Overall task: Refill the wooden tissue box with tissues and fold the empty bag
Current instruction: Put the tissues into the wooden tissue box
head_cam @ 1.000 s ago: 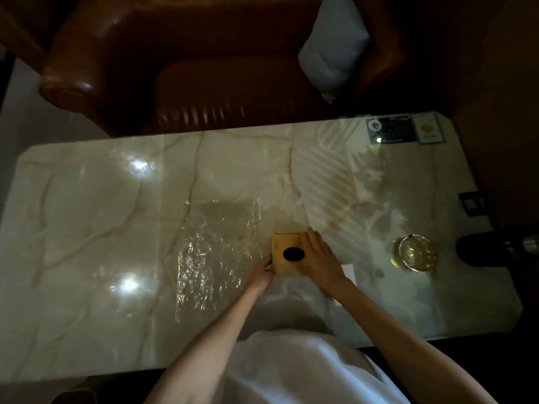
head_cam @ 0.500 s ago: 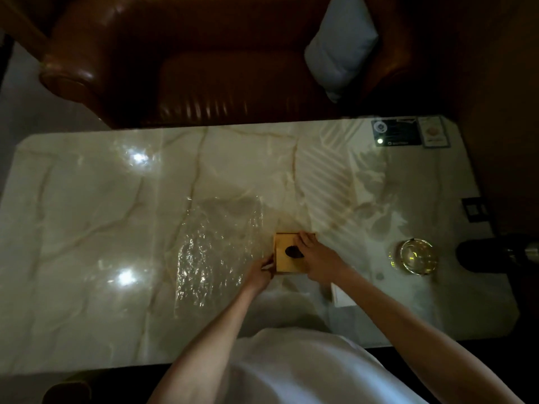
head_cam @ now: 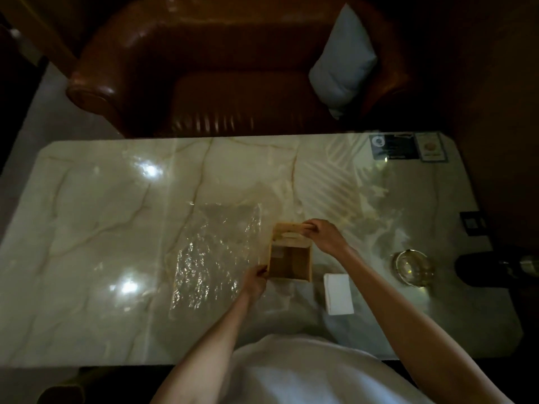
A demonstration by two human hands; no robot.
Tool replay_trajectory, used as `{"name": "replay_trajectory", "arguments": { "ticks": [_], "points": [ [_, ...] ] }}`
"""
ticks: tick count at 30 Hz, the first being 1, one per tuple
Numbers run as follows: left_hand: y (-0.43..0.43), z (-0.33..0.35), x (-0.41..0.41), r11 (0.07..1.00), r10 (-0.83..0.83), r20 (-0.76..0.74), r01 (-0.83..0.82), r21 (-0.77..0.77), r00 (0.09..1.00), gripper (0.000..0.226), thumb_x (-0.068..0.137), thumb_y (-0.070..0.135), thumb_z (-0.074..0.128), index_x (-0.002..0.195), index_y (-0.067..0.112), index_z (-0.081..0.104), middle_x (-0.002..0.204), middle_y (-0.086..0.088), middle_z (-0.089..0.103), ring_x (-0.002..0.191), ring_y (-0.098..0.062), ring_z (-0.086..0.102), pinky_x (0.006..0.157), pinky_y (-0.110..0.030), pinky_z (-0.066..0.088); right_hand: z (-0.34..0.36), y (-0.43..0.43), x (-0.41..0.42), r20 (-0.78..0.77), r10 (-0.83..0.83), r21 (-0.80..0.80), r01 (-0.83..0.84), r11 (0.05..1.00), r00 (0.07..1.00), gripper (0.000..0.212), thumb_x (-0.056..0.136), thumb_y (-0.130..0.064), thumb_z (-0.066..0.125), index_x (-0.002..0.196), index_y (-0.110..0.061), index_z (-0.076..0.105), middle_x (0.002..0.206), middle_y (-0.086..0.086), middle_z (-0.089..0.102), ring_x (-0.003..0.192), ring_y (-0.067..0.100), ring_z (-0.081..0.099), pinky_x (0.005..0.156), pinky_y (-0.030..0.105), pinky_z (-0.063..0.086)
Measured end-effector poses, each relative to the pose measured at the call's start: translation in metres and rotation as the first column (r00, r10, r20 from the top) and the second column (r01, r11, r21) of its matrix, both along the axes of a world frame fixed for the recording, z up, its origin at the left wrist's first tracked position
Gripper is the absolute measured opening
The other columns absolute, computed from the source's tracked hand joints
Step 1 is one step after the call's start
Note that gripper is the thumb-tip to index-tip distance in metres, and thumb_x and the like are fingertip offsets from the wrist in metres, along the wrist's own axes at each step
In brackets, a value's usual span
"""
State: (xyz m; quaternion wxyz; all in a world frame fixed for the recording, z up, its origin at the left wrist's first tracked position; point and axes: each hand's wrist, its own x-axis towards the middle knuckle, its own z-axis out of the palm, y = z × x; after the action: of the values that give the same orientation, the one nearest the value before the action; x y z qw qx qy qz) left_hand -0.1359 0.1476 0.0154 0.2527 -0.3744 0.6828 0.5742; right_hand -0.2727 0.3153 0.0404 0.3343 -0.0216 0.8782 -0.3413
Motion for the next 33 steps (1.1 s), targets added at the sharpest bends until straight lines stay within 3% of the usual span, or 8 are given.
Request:
{"name": "replay_trajectory", "arguments": {
  "ticks": [3,6,10,15,19,22,28,33],
  "points": [
    [0.006,0.0,0.0,0.99,0.131,0.083,-0.126,-0.064,0.988,0.027,0.101,0.003,0.037,0.119,-0.011,0.052,0.098,-0.029,0.058,0.087,-0.032,0.059,0.067,-0.035,0.045,-0.003,0.024,0.011,0.045,-0.11,-0.044,0.112,0.993,0.993,0.048,0.097,-0.029,0.058,0.14,-0.009,0.051,0.138,0.011,0.059,0.128,0.026,0.055,0.107,0.034,0.042],
    [0.021,-0.003,0.01,0.977,0.175,0.198,-0.146,-0.152,0.964,0.033,0.102,0.012,0.037,0.123,-0.008,0.052,0.109,-0.039,0.062,0.097,-0.05,0.065,0.084,-0.052,0.055,-0.019,0.071,0.04,-0.019,-0.297,0.054,0.298,0.953,0.955,0.04,0.099,-0.021,0.053,0.136,-0.006,0.056,0.14,0.015,0.057,0.13,0.028,0.053,0.109,0.034,0.038],
    [0.072,0.003,0.021,0.992,-0.126,0.339,0.115,0.052,0.932,0.035,0.105,0.014,0.032,0.074,0.011,0.048,0.066,-0.007,0.047,0.053,-0.017,0.045,0.044,-0.023,0.042,-0.049,0.12,0.093,0.191,-0.453,0.228,0.409,0.883,0.871,0.043,0.101,-0.02,0.047,0.14,-0.004,0.051,0.149,0.017,0.047,0.137,0.031,0.045,0.113,0.036,0.033],
    [0.123,0.006,0.01,0.9,-0.41,0.108,0.382,0.208,0.906,0.015,0.1,0.008,0.048,0.11,0.01,0.059,0.107,-0.014,0.061,0.095,-0.023,0.059,0.076,-0.026,0.046,-0.067,0.124,0.133,0.456,-0.525,0.118,0.536,0.836,0.719,0.044,0.099,-0.014,0.053,0.14,0.004,0.048,0.138,0.024,0.054,0.12,0.034,0.057,0.1,0.037,0.046],
    [0.145,-0.001,0.004,0.843,-0.509,0.002,0.498,0.203,0.861,0.062,0.096,0.002,0.055,0.15,0.005,0.025,0.151,-0.016,0.041,0.138,-0.03,0.042,0.112,-0.04,0.04,-0.073,0.122,0.143,0.57,-0.385,-0.053,0.5,0.864,0.726,0.042,0.096,-0.007,0.057,0.137,0.0,0.051,0.131,0.018,0.059,0.118,0.03,0.058,0.102,0.039,0.048],
    [0.149,-0.009,-0.001,0.853,-0.506,0.062,0.488,0.187,0.86,0.076,0.094,-0.002,0.055,0.155,0.011,0.011,0.156,-0.016,0.033,0.141,-0.031,0.038,0.115,-0.045,0.036,-0.078,0.115,0.137,0.536,-0.43,0.02,0.498,0.867,0.727,0.04,0.095,-0.002,0.053,0.135,0.005,0.051,0.115,0.015,0.058,0.104,0.024,0.054,0.081,0.027,0.048],
    [0.151,-0.019,-0.004,0.864,-0.461,0.059,0.432,0.26,0.886,0.077,0.089,-0.011,0.055,0.154,0.01,0.019,0.143,-0.023,0.047,0.129,-0.036,0.05,0.101,-0.045,0.047,-0.091,0.115,0.139,0.42,-0.554,0.137,0.553,0.822,0.719,0.045,0.091,-0.008,0.061,0.134,0.005,0.055,0.133,0.024,0.06,0.122,0.035,0.058,0.101,0.04,0.046],
    [0.154,-0.022,-0.007,0.867,-0.416,0.113,0.357,0.347,0.902,0.065,0.085,0.017,0.062,0.143,0.03,0.037,0.138,-0.01,0.053,0.126,-0.031,0.052,0.101,-0.049,0.05,-0.097,0.121,0.132,0.387,-0.605,0.128,0.609,0.783,0.696,0.059,0.081,-0.011,0.077,0.132,0.009,0.055,0.132,0.025,0.06,0.121,0.036,0.06,0.103,0.046,0.048]
  ]
}}
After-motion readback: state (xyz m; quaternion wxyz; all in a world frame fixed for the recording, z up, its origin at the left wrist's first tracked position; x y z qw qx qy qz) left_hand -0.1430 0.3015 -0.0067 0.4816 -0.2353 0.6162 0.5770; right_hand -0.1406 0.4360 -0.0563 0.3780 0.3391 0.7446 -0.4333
